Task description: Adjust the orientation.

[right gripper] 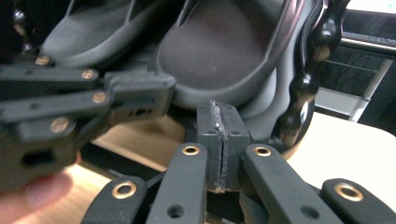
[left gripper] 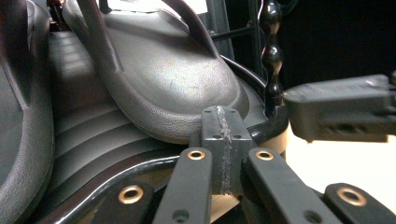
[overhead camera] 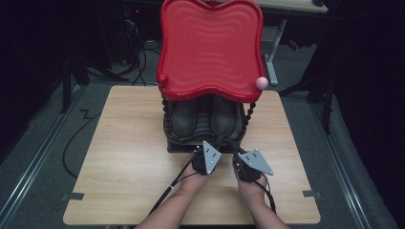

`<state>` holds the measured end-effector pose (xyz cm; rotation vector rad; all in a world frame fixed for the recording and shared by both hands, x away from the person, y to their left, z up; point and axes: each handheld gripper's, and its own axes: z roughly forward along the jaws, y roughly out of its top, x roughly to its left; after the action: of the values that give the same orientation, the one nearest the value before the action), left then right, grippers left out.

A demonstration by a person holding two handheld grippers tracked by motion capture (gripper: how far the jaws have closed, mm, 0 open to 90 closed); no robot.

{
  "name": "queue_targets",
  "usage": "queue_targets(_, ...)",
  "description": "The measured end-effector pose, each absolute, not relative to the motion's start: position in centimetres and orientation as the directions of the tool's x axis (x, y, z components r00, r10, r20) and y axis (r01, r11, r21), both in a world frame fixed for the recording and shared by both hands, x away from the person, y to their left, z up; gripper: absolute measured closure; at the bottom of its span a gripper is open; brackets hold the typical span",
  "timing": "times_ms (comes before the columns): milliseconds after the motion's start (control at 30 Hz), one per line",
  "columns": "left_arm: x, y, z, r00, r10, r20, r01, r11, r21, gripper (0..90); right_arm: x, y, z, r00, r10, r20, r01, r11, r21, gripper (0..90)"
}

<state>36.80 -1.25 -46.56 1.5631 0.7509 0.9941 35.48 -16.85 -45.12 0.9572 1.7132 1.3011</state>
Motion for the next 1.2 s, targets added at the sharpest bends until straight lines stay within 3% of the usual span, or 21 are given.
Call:
queue_targets(367, 35.0, 1.2, -45.8, 0.451, 0.885, 0.119, -0.067, -0.099, 0.993, 89.9, 35.8, -15.8, -45.1, -0.433, 0.891, -0.135, 0.114, 0.203, 0.972, 89.0)
queue_targets(667, 32.3, 8.9, -47.2, 0.306, 0.949, 0.081, -0.063, -0.065, 0.996, 86.6, 35.6, -14.9, -45.7, -0.447, 0.884, -0.139, 0.116, 0.211, 0.971, 88.8)
queue_targets(733, 32.2, 9.6, -47.8, 0.290, 0.948, 0.133, -0.058, -0.121, 0.991, 84.3, 36.1, -14.6, -45.5, -0.443, 0.887, -0.131, 0.125, 0.205, 0.971, 88.9)
queue_targets(1200, 32.5, 10.9, -47.5, 0.266, 0.959, 0.100, -0.067, -0.085, 0.994, 74.9, 38.8, -13.9, -44.4, -0.394, 0.909, -0.139, 0.145, 0.210, 0.967, 88.6)
